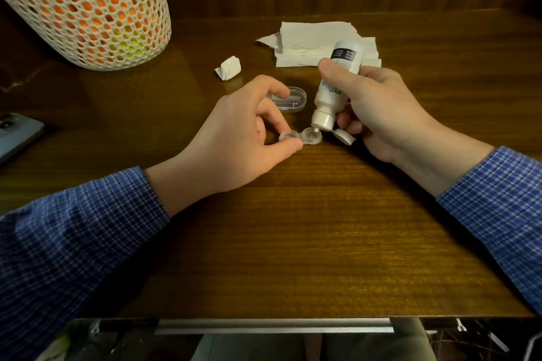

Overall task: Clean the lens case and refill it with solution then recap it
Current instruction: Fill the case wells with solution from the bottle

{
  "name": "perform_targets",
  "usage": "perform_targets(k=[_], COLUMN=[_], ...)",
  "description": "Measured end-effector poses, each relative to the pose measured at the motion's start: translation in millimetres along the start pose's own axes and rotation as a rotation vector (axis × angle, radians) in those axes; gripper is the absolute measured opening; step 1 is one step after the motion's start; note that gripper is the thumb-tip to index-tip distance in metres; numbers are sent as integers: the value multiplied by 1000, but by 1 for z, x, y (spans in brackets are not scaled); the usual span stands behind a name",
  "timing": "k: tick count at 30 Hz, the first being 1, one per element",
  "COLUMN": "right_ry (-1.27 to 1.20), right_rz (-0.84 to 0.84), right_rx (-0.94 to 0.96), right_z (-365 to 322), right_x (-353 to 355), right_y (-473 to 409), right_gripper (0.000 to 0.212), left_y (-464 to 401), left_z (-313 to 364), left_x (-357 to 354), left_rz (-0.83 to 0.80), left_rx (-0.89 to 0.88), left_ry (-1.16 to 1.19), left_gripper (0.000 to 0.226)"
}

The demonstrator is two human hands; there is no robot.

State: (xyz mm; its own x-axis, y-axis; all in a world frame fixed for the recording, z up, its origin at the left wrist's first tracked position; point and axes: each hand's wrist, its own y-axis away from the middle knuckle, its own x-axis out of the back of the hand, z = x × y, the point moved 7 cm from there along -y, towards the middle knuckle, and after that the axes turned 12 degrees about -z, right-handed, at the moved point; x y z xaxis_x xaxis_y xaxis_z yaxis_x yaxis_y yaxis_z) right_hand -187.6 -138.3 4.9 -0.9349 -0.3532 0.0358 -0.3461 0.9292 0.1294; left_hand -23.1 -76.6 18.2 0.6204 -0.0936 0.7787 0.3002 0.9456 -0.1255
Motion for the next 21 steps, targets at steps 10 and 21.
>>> perform_targets(k=[10, 21], right_ry=[-154, -44], right_rz=[21, -19], right_rx=[-26, 55], right_z=[0, -1], right_x=[2, -2], right_y=[0, -1], right_gripper=[30, 22], left_y=[-2, -1], left_z=[-3, -1], left_x=[0, 0], left_rz=[-9, -14], left_rx=[22, 10], left_ry=[40, 28], left_gripper=[62, 66])
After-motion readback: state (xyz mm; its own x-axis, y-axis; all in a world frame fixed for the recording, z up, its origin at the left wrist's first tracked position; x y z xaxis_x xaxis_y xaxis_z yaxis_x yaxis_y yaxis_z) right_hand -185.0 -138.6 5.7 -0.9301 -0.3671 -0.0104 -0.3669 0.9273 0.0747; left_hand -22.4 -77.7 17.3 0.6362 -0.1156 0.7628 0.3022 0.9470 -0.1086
